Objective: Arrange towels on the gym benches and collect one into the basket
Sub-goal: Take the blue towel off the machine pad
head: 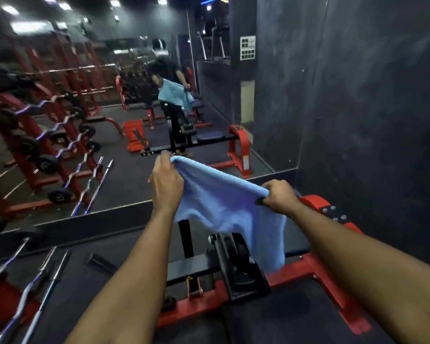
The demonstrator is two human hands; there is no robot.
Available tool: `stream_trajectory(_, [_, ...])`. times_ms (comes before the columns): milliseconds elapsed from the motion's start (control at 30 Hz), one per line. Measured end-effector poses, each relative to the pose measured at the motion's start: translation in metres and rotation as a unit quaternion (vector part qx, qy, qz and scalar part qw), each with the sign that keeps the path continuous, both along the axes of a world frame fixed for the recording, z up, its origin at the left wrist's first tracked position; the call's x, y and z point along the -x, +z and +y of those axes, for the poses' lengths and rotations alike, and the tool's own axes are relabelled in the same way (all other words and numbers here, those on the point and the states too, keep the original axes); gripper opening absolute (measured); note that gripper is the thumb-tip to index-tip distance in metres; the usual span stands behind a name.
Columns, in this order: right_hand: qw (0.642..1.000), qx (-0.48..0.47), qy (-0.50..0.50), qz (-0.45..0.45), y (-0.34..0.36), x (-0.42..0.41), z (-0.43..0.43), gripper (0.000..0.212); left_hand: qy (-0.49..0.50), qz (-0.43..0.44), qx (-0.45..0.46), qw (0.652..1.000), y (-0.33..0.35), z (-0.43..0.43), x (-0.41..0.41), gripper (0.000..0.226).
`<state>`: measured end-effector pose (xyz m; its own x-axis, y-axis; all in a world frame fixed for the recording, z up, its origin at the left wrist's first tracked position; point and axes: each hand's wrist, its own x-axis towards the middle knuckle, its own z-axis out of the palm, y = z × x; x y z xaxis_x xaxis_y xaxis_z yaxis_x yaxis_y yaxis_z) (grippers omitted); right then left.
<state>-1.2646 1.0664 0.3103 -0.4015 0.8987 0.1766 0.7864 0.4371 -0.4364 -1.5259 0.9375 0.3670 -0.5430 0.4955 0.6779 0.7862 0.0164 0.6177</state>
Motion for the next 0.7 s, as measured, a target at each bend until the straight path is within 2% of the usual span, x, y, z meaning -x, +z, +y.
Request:
stream_trajectory(133, [0.994, 0.002, -0.098, -0.038, 0.000, -0.014, -0.032, 0.028, 0.098, -0.021, -0.075, 0.992, 0.016, -0.034, -0.003, 0.022])
stream_trajectory(267, [0.981, 0.056, -0.176, -0.058, -0.004, -0.031, -0.052, 0.026, 0.210, -0.036, -0.115, 0.970, 0.038, -0.076, 0.011, 0.025])
stream_trajectory(333, [0.979, 0.099, -0.176, -0.002, -0.005, -0.037, -0.059, 0.031, 0.241, -0.033, -0.107, 0.964, 0.045, -0.092, 0.020, 0.026])
stream_trajectory(400, [0.971, 0.139, -0.130, 0.143, -0.005, -0.041, -0.064, 0.028, 0.267, -0.051, -0.087, 0.958, 0.046, -0.105, 0.025, 0.026])
stream_trajectory(467, [0.937, 0.156, -0.091, 0.298, -0.002, -0.041, -0.069, 0.023, 0.295, -0.093, -0.050, 0.950, 0.043, -0.114, 0.030, 0.023])
stream_trajectory(533, [0.905, 0.154, -0.109, 0.382, 0.007, -0.038, -0.069, 0.024, 0.309, -0.151, -0.002, 0.939, 0.039, -0.119, 0.036, 0.021])
stream_trajectory(600, [0.889, 0.148, -0.143, 0.410, 0.023, -0.034, -0.066, 0.027, 0.330, -0.207, 0.066, 0.919, 0.035, -0.119, 0.037, 0.023])
stream_trajectory(700, [0.876, 0.156, -0.258, 0.376, 0.044, -0.015, -0.061, 0.040, 0.324, -0.250, 0.179, 0.895, 0.032, -0.116, 0.033, 0.032])
